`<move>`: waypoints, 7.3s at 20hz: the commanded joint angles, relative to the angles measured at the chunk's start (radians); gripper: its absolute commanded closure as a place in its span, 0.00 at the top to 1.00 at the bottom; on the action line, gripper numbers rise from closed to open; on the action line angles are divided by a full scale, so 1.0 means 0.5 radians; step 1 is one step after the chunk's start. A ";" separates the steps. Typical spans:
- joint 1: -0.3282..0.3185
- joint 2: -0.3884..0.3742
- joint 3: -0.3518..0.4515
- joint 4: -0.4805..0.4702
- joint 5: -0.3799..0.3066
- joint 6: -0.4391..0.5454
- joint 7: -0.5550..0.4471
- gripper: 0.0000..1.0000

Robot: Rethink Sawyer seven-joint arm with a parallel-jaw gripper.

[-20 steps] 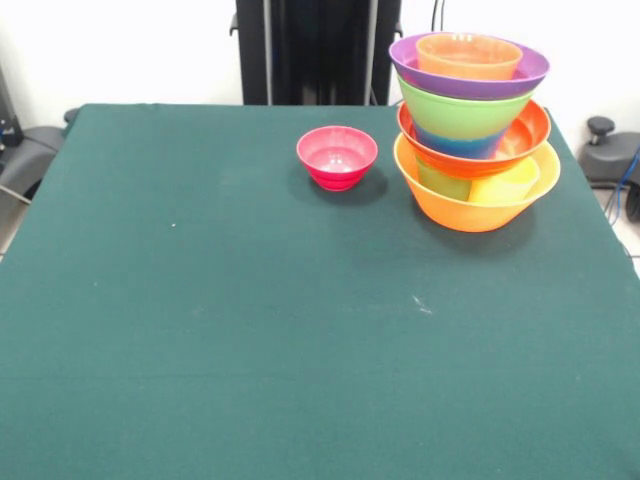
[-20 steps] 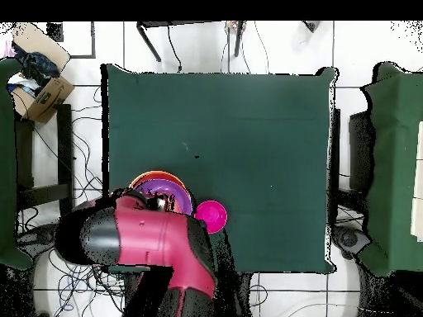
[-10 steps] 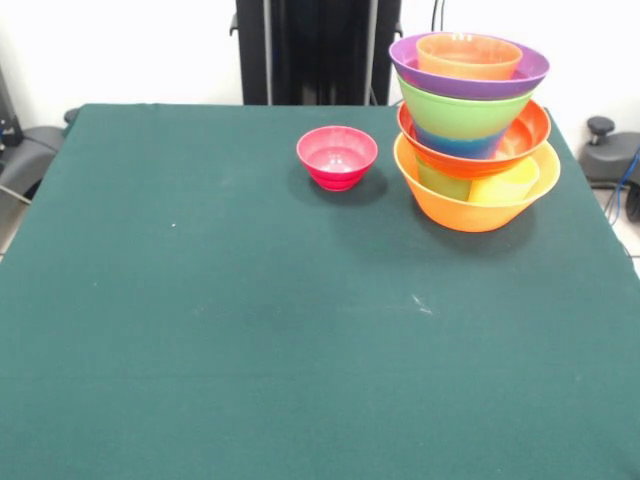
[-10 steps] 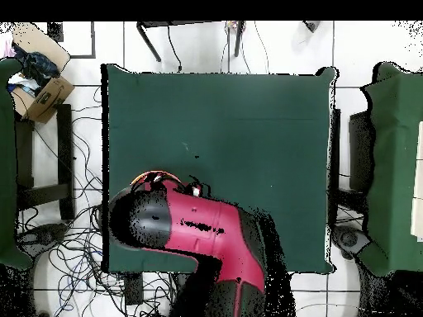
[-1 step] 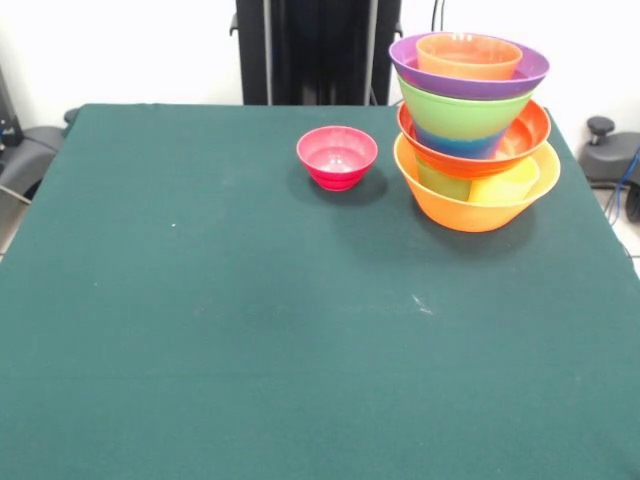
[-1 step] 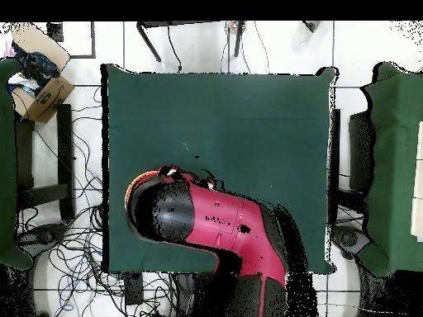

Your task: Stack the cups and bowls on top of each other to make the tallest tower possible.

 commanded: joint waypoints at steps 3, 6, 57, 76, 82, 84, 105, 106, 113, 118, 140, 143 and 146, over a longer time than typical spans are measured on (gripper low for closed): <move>-0.121 0.066 0.324 0.052 -0.244 0.096 -0.357 1.00; -0.148 0.073 0.353 0.062 -0.283 0.068 -0.341 1.00; -0.706 0.625 0.871 0.213 -1.046 -0.533 -0.199 1.00; -0.761 0.698 0.939 0.176 -1.204 -0.523 -0.166 1.00; -0.763 0.762 0.921 0.147 -1.279 -0.565 -0.136 1.00; -0.767 0.781 0.914 0.135 -1.305 -0.580 -0.131 1.00; -0.835 0.926 0.883 0.116 -1.527 -0.756 -0.085 1.00; -0.843 0.917 0.888 0.128 -1.530 -0.756 -0.087 1.00; -0.879 0.949 0.889 0.118 -1.582 -0.771 -0.094 1.00; -0.915 0.925 0.916 0.159 -1.601 -0.768 -0.096 1.00; -0.975 0.779 1.065 0.329 -1.515 -0.663 -0.108 1.00; -0.980 0.761 1.072 0.336 -1.512 -0.651 -0.106 1.00; -0.970 0.752 1.050 0.334 -1.524 -0.653 -0.084 1.00</move>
